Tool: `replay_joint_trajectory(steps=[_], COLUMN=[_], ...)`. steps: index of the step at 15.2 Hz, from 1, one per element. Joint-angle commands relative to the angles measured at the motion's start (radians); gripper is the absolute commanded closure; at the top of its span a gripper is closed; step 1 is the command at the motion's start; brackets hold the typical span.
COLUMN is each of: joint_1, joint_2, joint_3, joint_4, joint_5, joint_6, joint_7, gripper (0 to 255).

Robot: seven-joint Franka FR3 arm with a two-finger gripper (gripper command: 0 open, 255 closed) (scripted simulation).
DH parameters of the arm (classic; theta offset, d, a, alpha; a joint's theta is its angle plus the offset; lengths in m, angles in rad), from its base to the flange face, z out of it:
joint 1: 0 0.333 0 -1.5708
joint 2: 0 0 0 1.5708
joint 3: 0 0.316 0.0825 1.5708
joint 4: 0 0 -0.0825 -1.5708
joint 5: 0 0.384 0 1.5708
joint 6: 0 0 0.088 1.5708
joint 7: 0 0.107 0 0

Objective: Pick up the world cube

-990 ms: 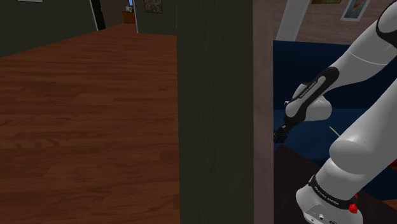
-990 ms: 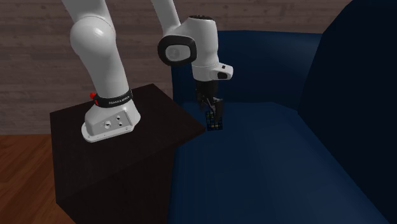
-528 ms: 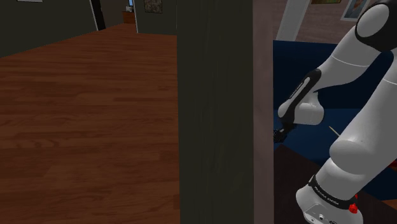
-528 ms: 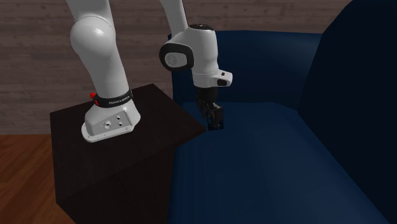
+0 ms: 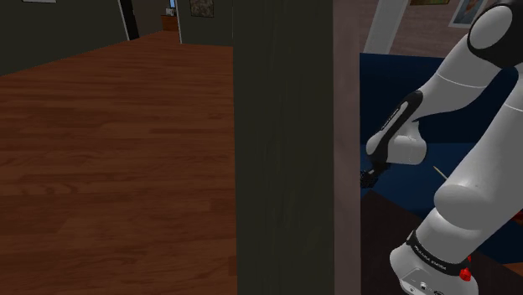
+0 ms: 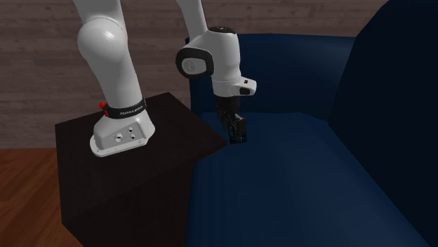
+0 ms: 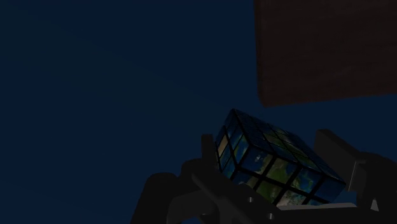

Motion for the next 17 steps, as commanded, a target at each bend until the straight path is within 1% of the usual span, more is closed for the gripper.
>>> replay_joint_trajectory(steps=[1, 2, 3, 4, 6, 8, 11, 15, 17], joint_1=[0.033, 0.058, 0.06, 0.05, 0.016, -0.009, -0.035, -0.055, -0.056], joint_2=[-0.022, -0.048, -0.074, -0.1, -0.15, -0.197, -0.266, -0.353, -0.356], joint_3=[-0.058, -0.106, -0.129, -0.134, -0.121, -0.106, -0.089, -0.07, -0.068], joint_4=[-0.005, -0.007, -0.009, -0.009, -0.009, -0.009, -0.008, -0.002, -0.002], joint_5=[-0.085, -0.171, -0.247, -0.307, -0.383, -0.427, -0.464, -0.486, -0.486], joint_6=[-0.018, -0.038, -0.06, -0.083, -0.129, -0.175, -0.244, -0.335, -0.339], joint_7=[0.061, 0.122, 0.175, 0.217, 0.268, 0.297, 0.321, 0.335, 0.335], gripper=[255, 255, 255, 255, 255, 255, 255, 255, 255])
